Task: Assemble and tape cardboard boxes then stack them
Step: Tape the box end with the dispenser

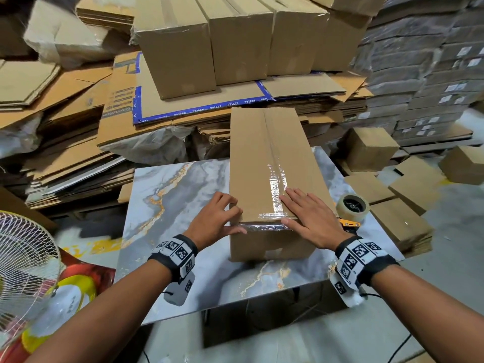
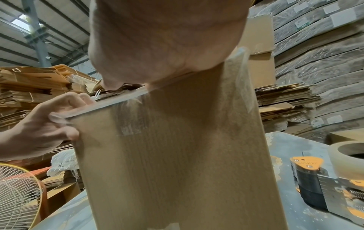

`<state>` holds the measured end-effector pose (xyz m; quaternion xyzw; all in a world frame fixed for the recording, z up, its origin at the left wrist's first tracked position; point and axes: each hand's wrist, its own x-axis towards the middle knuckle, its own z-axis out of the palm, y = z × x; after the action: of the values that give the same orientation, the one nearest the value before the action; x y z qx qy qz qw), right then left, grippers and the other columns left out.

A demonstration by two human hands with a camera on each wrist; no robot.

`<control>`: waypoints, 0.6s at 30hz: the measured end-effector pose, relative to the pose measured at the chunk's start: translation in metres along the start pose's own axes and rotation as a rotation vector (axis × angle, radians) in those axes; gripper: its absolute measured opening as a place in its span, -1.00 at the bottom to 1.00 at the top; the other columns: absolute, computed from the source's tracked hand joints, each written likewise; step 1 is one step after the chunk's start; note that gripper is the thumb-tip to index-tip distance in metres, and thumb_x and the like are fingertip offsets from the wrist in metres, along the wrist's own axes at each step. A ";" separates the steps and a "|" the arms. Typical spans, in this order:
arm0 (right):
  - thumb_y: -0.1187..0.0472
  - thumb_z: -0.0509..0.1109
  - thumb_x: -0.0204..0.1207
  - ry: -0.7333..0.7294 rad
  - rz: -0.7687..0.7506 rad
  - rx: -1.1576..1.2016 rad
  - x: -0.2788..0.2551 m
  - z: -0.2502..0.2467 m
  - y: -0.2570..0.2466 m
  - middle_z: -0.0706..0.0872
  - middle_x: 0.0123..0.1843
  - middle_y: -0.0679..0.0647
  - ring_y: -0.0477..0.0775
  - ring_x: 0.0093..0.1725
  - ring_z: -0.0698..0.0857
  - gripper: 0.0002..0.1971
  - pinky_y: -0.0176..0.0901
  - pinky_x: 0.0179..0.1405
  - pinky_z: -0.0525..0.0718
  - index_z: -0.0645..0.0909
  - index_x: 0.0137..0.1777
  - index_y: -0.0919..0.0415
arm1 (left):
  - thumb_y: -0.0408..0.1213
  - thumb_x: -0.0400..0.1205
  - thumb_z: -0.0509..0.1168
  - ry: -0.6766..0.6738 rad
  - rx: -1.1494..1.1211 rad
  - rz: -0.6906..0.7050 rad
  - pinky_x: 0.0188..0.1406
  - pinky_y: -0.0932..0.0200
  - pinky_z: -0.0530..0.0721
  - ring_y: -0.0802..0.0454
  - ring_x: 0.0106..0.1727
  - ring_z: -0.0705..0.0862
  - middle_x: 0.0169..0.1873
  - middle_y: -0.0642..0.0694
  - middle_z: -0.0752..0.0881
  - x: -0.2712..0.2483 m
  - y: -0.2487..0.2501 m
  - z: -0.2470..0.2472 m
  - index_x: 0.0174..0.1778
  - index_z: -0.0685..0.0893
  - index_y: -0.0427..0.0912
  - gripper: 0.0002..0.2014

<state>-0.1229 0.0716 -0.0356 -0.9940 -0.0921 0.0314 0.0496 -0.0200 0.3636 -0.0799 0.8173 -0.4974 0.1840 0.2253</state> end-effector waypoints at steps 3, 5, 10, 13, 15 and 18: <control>-0.56 -0.56 0.48 0.002 0.001 0.006 0.000 -0.001 0.000 0.00 0.83 -0.02 -0.03 0.80 -0.06 0.00 0.04 0.77 -0.04 0.03 0.80 -0.07 | 0.28 0.67 0.22 0.020 -0.003 -0.018 -0.13 0.00 0.63 -0.14 0.02 0.50 0.05 -0.15 0.61 0.000 0.003 0.003 -0.06 0.63 -0.16 -0.51; -0.55 -0.57 0.48 0.000 -0.003 0.009 -0.001 -0.001 0.000 0.00 0.83 -0.01 -0.03 0.80 -0.06 0.00 0.04 0.77 -0.04 0.03 0.80 -0.06 | 0.32 0.66 0.20 0.010 0.004 -0.032 -0.11 0.00 0.65 -0.14 0.05 0.50 0.07 -0.15 0.61 0.000 0.005 0.001 -0.04 0.66 -0.18 -0.45; -0.53 -0.57 0.51 0.010 -0.005 0.009 -0.001 0.001 0.002 0.00 0.83 -0.01 -0.03 0.80 -0.06 -0.03 0.05 0.78 -0.04 0.02 0.80 -0.06 | 0.54 0.53 0.10 -0.076 -0.128 -0.132 -0.04 0.09 0.56 -0.07 0.11 0.45 0.07 -0.06 0.58 0.007 0.010 -0.014 -0.08 0.70 -0.13 -0.27; -0.53 -0.57 0.51 0.015 -0.010 0.014 -0.001 0.002 0.003 -0.01 0.82 -0.02 -0.04 0.80 -0.07 -0.04 0.06 0.78 -0.04 0.01 0.80 -0.07 | 0.46 0.55 0.21 -0.016 -0.158 -0.209 -0.05 0.07 0.59 -0.03 0.07 0.43 0.01 -0.04 0.57 0.013 0.016 -0.011 -0.09 0.70 -0.13 -0.36; -0.52 -0.57 0.53 0.022 -0.014 0.019 0.000 0.003 0.002 0.00 0.82 -0.02 -0.03 0.80 -0.07 -0.05 0.06 0.78 -0.04 0.02 0.80 -0.07 | 0.40 0.50 0.34 0.006 -0.113 -0.188 -0.09 0.07 0.60 -0.04 0.04 0.43 0.00 -0.08 0.58 0.012 0.015 -0.006 -0.11 0.66 -0.13 -0.43; -0.50 -0.58 0.53 0.023 -0.012 0.001 0.000 0.003 0.002 -0.01 0.83 -0.02 -0.04 0.80 -0.08 -0.05 0.05 0.78 -0.05 0.02 0.81 -0.06 | 0.28 0.49 0.42 0.014 -0.038 -0.118 -0.18 -0.04 0.65 -0.14 -0.01 0.47 0.00 -0.13 0.59 0.008 0.011 -0.001 -0.13 0.57 -0.11 -0.51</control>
<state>-0.1225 0.0701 -0.0390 -0.9937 -0.0976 0.0195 0.0515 -0.0261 0.3538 -0.0725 0.8394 -0.4502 0.1668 0.2546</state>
